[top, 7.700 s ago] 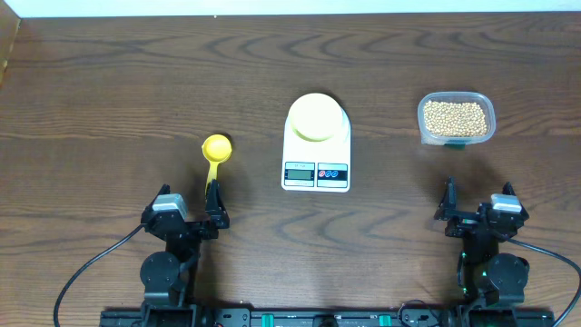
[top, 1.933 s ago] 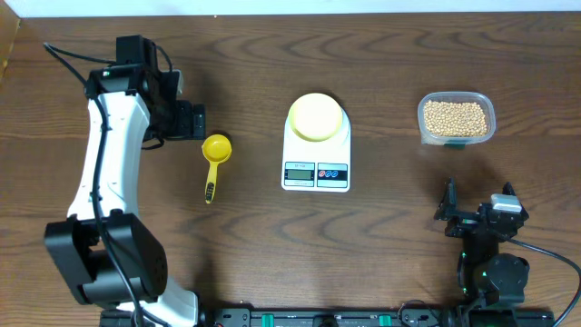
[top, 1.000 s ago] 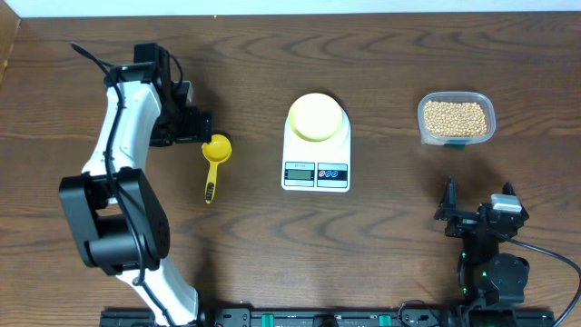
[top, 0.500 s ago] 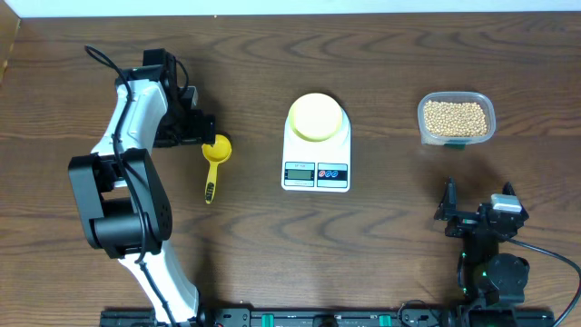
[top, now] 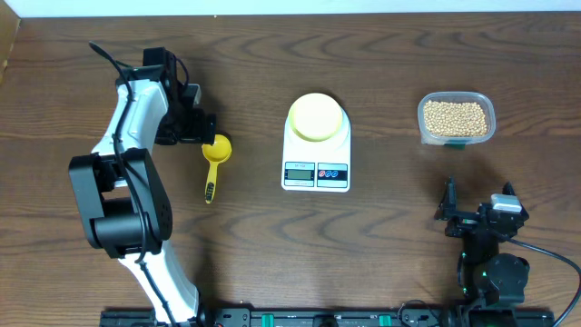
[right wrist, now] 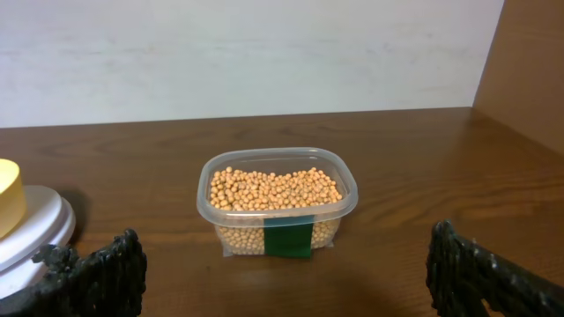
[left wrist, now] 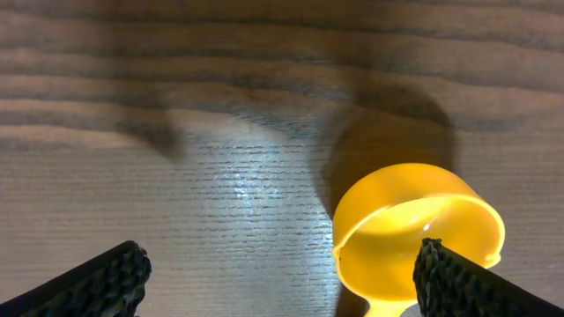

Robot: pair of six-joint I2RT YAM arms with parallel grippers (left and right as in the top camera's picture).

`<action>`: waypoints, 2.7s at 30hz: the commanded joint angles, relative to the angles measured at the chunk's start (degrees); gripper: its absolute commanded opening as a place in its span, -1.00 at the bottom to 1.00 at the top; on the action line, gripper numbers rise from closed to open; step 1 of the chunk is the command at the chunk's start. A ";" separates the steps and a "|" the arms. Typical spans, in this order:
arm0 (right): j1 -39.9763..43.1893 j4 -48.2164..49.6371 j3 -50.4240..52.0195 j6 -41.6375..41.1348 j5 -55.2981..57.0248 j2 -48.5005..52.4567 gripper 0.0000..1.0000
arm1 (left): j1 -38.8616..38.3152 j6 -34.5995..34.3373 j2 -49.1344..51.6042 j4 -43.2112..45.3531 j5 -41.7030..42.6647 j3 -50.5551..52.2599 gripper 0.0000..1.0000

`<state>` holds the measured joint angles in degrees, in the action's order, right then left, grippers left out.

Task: Scoop item into bowl and weigh 50g on scale
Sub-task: 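Lower the left gripper onto the scoop's cup rim and close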

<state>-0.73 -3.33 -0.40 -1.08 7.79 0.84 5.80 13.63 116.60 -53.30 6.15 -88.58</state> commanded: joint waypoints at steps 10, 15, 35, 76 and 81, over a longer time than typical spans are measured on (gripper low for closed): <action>-0.44 -0.11 0.09 -0.79 0.85 -0.46 0.98 | -1.55 5.22 0.44 4.85 0.96 3.76 0.95; -0.44 -0.11 0.09 -0.79 0.85 -0.46 0.99 | -1.55 5.22 0.46 6.88 0.94 4.92 0.95; -0.44 -0.11 0.09 -0.79 0.85 -0.46 0.98 | -1.55 5.22 1.03 10.62 0.94 8.52 0.95; -0.44 -0.11 0.09 -0.79 0.85 -0.46 0.98 | -1.55 5.20 1.07 12.31 0.92 11.39 0.95; -0.44 -0.11 0.09 -0.79 0.85 -0.46 0.98 | -1.55 5.18 1.07 12.28 0.94 11.39 0.95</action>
<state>-0.73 -3.33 -0.40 -1.08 7.79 0.84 4.23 18.11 116.66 -41.04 6.72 -78.19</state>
